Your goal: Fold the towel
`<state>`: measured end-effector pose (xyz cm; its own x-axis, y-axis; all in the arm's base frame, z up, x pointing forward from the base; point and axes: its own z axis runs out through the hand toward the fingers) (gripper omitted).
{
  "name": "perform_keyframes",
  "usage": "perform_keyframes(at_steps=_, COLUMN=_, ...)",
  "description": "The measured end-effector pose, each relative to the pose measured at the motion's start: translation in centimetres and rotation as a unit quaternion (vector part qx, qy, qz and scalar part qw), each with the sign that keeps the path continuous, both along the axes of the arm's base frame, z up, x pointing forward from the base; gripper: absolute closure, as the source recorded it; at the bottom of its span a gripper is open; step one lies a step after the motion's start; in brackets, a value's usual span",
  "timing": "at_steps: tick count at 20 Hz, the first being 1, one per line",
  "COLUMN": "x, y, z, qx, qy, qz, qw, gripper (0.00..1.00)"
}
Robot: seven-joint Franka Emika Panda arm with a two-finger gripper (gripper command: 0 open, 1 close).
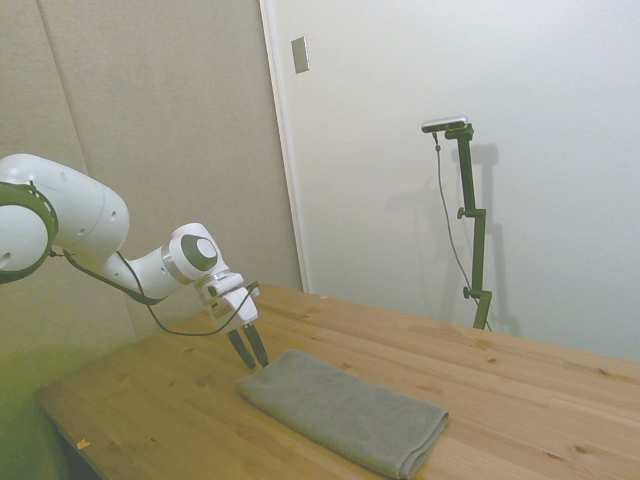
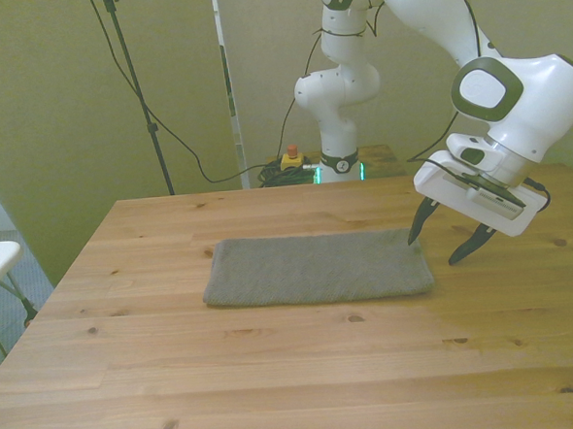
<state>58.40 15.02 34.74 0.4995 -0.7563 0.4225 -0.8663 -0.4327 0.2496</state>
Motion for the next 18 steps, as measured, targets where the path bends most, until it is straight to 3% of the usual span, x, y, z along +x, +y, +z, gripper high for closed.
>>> perform_keyframes(at_steps=5, x=0.0, y=-1.1, z=-0.3, qx=-0.029, qy=0.021, qz=-0.003, qw=0.9993, gripper=0.00)
perform_keyframes(at_steps=12, x=0.3, y=-2.5, z=-0.8, qx=-0.068, qy=0.044, qz=0.025, qw=0.9964, gripper=0.00)
perform_keyframes(at_steps=18, x=0.0, y=-4.1, z=-1.2, qx=-0.081, qy=0.065, qz=0.014, qw=0.9945, gripper=0.00)
